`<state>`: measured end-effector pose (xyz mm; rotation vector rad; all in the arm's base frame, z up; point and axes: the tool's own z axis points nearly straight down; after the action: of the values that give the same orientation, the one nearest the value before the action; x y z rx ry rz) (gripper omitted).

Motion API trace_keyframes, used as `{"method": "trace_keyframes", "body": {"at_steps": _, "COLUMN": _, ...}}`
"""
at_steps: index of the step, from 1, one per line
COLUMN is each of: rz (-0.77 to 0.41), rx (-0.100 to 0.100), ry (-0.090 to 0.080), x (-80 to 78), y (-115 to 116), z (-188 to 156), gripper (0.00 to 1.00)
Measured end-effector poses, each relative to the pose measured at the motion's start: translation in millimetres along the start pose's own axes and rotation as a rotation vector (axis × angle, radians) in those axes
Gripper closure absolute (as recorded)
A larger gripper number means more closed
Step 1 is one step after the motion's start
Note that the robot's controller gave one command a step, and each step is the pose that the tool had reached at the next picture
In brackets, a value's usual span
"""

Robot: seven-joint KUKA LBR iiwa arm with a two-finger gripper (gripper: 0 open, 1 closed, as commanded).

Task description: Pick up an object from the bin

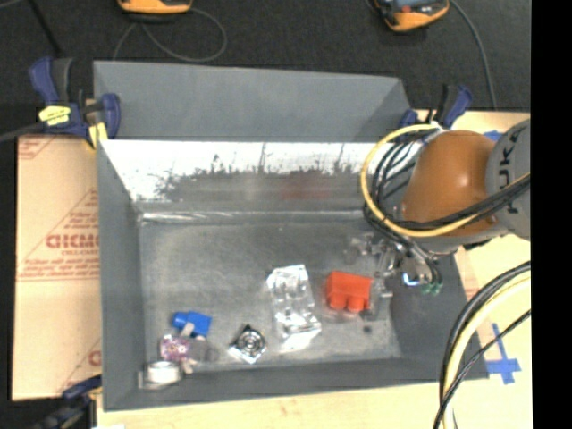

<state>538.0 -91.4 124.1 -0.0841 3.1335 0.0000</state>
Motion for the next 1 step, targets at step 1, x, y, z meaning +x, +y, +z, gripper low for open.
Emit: {"method": "trace_keyframes", "body": {"at_steps": 1, "rz": 0.305, "rx": 0.0, "ry": 0.006, "x": 7.7, "y": -4.1, "z": 54.4, "gripper": 0.0}}
